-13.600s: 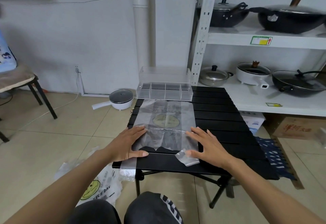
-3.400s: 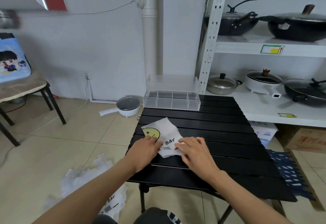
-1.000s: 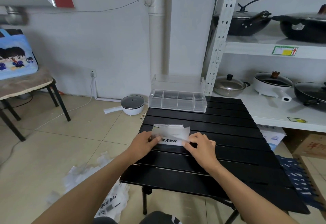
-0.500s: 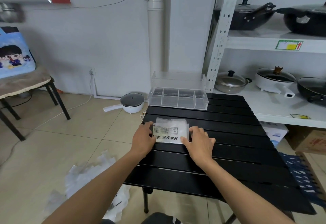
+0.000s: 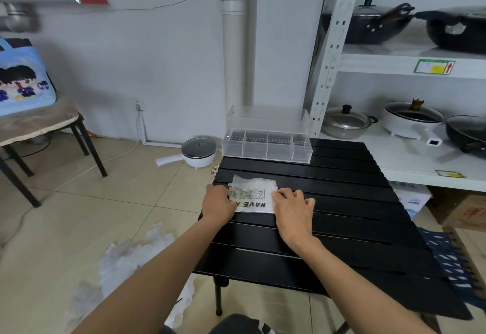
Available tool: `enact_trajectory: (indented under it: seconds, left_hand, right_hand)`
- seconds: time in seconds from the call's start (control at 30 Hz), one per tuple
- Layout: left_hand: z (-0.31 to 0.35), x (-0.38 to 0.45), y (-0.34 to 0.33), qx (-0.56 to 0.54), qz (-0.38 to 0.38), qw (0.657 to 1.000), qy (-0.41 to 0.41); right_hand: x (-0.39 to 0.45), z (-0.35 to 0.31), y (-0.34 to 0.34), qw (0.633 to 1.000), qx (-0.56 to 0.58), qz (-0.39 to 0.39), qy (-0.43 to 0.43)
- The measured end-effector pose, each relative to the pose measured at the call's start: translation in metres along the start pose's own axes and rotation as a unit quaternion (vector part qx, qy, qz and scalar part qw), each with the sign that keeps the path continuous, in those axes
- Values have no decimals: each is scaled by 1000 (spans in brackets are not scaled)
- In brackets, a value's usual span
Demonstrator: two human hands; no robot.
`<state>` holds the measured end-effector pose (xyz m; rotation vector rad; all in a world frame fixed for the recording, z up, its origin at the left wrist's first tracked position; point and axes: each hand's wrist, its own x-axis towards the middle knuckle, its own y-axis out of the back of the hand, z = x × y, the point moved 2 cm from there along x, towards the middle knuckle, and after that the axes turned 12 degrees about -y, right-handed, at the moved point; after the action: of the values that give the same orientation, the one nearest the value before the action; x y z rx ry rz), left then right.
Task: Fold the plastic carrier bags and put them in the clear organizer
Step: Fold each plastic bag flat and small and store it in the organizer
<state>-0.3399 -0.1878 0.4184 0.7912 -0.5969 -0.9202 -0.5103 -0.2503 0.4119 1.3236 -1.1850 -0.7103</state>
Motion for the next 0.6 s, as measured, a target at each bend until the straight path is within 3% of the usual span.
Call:
enact_trajectory:
  seconds: [0.2,0.4,0.6]
  left_hand:
    - [3,-3,3,-173,72,979,76]
    - [-11,-3,0,-240,94,959,120]
    - [-9,-10,-1,-281,90,950,103]
  right_hand:
    - [-3,0,2,1000,12,-14,-8]
    - [-5,1,2,999,26,-29,-13]
    - [-4,2,2,998,46,-25,-20]
